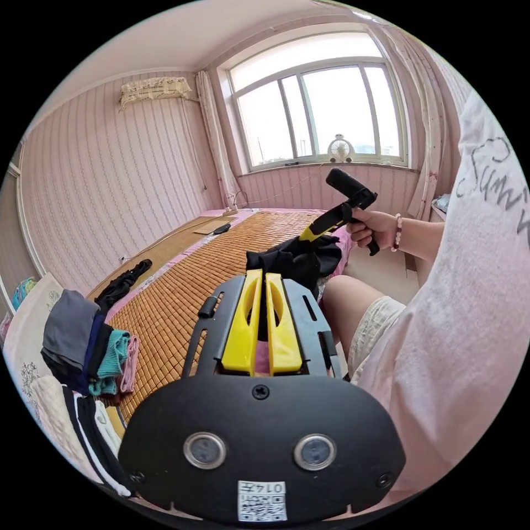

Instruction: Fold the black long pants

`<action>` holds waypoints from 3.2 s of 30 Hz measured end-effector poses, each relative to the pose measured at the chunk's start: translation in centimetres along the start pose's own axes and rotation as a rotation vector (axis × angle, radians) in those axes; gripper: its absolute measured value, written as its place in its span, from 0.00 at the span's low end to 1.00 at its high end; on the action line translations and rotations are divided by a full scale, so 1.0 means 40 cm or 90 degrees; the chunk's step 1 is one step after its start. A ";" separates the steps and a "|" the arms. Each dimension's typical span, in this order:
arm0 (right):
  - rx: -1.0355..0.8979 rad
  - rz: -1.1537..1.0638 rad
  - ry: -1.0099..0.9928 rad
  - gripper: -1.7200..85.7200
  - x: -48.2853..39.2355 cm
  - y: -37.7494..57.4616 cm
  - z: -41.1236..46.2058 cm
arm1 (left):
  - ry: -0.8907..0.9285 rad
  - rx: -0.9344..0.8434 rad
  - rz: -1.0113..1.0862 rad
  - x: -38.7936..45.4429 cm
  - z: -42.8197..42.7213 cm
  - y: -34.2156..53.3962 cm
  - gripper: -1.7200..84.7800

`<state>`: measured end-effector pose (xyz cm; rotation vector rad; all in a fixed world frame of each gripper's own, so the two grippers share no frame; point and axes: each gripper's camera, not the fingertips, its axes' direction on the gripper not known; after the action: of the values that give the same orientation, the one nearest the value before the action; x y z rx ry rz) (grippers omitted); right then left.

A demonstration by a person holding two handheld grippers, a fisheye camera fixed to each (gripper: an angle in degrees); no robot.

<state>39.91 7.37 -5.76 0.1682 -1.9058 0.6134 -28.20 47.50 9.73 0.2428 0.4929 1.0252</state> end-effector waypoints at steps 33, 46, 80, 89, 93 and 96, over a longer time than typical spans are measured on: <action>-0.776 -0.304 0.331 0.03 0.207 0.022 1.049 | 0.134 -0.043 0.022 0.127 -0.037 -0.014 0.01; -0.726 -0.414 0.448 0.08 0.161 -0.066 1.061 | 0.084 -0.037 -0.050 0.059 -0.063 -0.061 0.01; -0.337 -0.116 0.439 0.16 0.177 -0.535 0.669 | -0.099 -0.273 -0.607 -0.506 0.303 0.144 0.16; -0.467 -0.051 0.483 0.17 0.277 -0.553 0.868 | -0.081 -0.386 -0.665 -0.570 0.384 0.197 0.11; -0.478 -0.043 0.441 0.04 0.237 -0.529 0.785 | -0.031 -0.379 -0.662 -0.581 0.357 0.201 0.02; -0.340 -0.011 0.383 0.03 0.175 -0.515 0.600 | -0.008 -0.313 -0.593 -0.558 0.299 0.126 0.01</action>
<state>25.30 -20.89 0.43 -0.3124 -1.4118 0.0989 -35.49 31.19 28.40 -0.3993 0.2697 0.2041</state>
